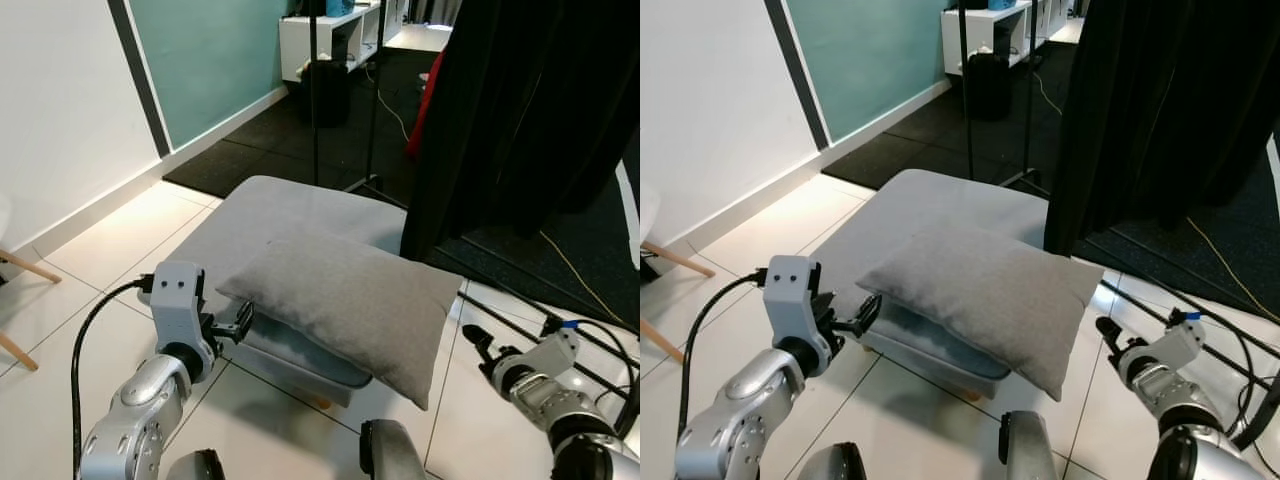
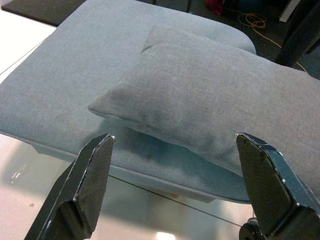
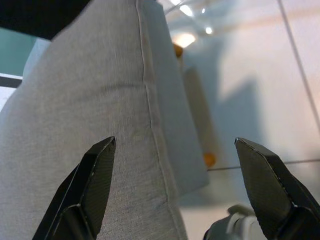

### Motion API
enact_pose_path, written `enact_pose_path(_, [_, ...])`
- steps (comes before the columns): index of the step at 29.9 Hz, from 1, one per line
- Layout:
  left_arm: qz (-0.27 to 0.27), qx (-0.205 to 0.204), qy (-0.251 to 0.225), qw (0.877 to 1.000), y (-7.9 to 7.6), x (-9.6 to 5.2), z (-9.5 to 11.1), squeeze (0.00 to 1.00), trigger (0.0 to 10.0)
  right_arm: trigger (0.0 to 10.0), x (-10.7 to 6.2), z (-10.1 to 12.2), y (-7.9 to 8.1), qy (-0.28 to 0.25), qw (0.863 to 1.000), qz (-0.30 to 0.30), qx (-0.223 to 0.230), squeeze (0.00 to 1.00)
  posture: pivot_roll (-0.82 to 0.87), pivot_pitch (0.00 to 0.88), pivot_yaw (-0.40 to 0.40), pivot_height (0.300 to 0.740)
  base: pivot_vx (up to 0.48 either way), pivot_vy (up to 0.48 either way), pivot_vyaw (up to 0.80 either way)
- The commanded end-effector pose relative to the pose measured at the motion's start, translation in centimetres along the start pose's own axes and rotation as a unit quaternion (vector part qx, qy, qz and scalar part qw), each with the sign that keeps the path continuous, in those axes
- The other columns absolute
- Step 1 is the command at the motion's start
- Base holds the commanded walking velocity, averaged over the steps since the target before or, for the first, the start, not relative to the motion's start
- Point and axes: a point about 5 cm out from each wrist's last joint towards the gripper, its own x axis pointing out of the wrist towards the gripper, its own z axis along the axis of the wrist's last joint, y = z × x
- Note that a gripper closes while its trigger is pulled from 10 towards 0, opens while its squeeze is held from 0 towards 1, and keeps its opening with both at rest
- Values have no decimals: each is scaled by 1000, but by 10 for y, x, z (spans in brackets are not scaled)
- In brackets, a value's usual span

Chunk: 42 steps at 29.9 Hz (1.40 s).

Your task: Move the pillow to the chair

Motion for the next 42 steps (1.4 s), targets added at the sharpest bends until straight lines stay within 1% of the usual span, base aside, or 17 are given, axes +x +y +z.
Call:
enact_pose_path(1, [5, 6, 7, 1000, 4, -5, 0, 0, 10000, 10000, 1, -15, -1, 16, 998, 21, 49, 0, -108, 64, 0, 511, 0, 0, 0])
enact_pose_path(2, [5, 6, 7, 1000, 4, -5, 0, 0, 10000, 10000, 1, -15, -1, 16, 998, 21, 49, 0, -108, 64, 0, 511, 0, 0, 0])
enact_pose_path(3, [6, 7, 8, 1000, 4, -7, 0, 0, 10000, 10000, 1, -20, 0, 20, 997, 36, 70, 0, -102, 69, -2, 511, 0, 0, 0])
enact_pose_path(5, [6, 7, 8, 1000, 4, -7, 0, 0, 10000, 10000, 1, -20, 0, 20, 997, 36, 70, 0, -102, 69, -2, 511, 0, 0, 0])
enact_pose_path(6, [11, 9, 9, 1000, 7, -10, 1, 0, 10000, 10000, 1, -29, -2, 28, 995, 32, 93, 0, -95, 81, 3, 511, 0, 0, 0])
enact_pose_path(8, [13, 9, 10, 1000, 8, -11, 2, 0, 10000, 10000, 1, -32, -3, 30, 994, 29, 98, 0, -95, 81, 3, 511, 0, 0, 0])
enact_pose_path(10, [13, 11, 11, 1000, 8, -13, 3, 0, 10000, 10000, 3, -36, 0, 29, 991, 37, 125, 0, -78, 98, 6, 511, 0, 0, 0])
enact_pose_path(15, [14, 13, 16, 1000, 9, -17, 4, 0, 10000, 10000, 5, -40, 6, 32, 990, 42, 128, 0, -63, 115, 16, 511, 0, 0, 0])
enact_pose_path(19, [17, 17, 22, 999, 11, -23, 4, 0, 10000, 10000, 8, -43, 13, 26, 984, 60, 163, 0, -43, 128, 30, 511, 0, 0, 0])
enact_pose_path(20, [18, 19, 24, 999, 12, -24, 5, 0, 10000, 10000, 9, -47, 20, 36, 982, 83, 166, 0, -35, 134, 36, 511, 0, 0, 0])
enact_pose_path(24, [18, 22, 26, 999, 13, -25, 7, 0, 10000, 10000, 10, -56, 28, 54, 978, 109, 168, 0, -19, 144, 45, 511, 0, 0, 0])
enact_pose_path(27, [18, 24, 28, 999, 13, -27, 8, 0, 10000, 10000, 11, -65, 29, 71, 980, 100, 156, 0, -12, 147, 48, 511, 0, 0, 0])
enact_pose_path(31, [19, 27, 31, 999, 15, -30, 8, 0, 10000, 10000, 12, -70, 32, 74, 979, 103, 160, 0, 2, 153, 57, 511, 0, 0, 0])
enact_pose_path(32, [21, 29, 34, 999, 16, -32, 8, 0, 10000, 0, 14, -72, 40, 73, 977, 129, 155, 0, 5, 157, 60, 511, 0, 0, 0])
enact_pose_path(34, [21, 29, 34, 999, 16, -32, 8, 0, 10000, 0, 14, -72, 40, 73, 977, 129, 155, 0, 5, 157, 60, 511, 0, 0, 0])
enact_pose_path(38, [22, 29, 38, 999, 17, -33, 9, 0, 10000, 0, 15, -68, 49, 64, 975, 153, 149, 0, 2, 158, 63, 511, 0, 0, 0])
enact_pose_path(42, [21, 29, 38, 999, 16, -32, 9, 0, 10000, 0, 16, -65, 49, 57, 976, 153, 146, 0, -7, 154, 63, 511, 0, 0, 0])
